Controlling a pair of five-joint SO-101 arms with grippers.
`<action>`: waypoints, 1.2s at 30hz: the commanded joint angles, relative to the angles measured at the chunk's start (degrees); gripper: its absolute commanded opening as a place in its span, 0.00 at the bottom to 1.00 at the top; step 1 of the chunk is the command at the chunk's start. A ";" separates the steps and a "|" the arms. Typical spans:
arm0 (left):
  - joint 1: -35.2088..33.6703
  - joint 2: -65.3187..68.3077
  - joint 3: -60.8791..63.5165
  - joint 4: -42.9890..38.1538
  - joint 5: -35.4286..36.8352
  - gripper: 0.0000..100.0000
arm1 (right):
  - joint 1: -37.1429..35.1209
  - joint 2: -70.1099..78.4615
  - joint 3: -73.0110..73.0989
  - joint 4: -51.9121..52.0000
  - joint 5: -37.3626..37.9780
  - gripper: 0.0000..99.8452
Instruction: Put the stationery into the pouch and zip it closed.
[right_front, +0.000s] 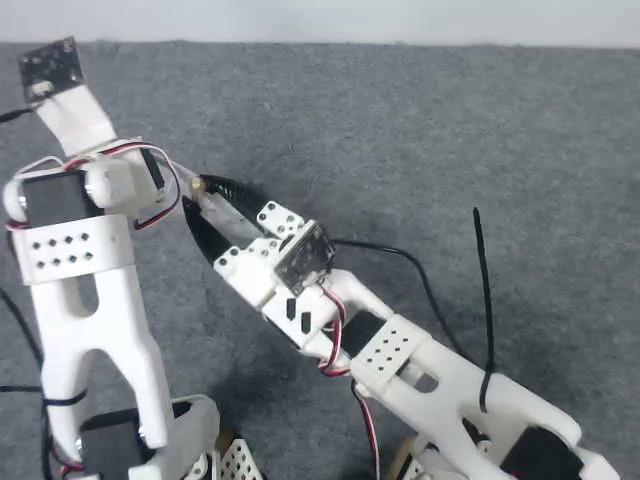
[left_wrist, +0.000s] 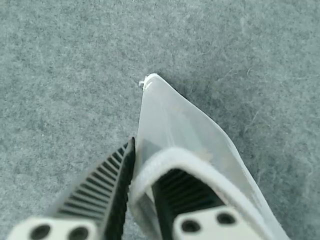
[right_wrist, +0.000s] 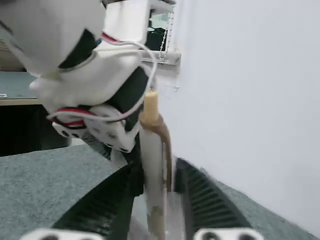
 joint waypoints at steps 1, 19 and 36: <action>-0.09 -0.44 -0.22 -1.76 0.70 0.01 | -0.48 -0.40 0.70 -0.57 0.97 0.21; 0.00 -0.44 0.40 -2.73 0.70 0.01 | -1.36 -16.92 2.20 16.40 0.62 0.21; 0.00 -0.44 1.63 -2.64 0.70 0.01 | -1.19 -46.29 3.16 57.89 -10.20 0.21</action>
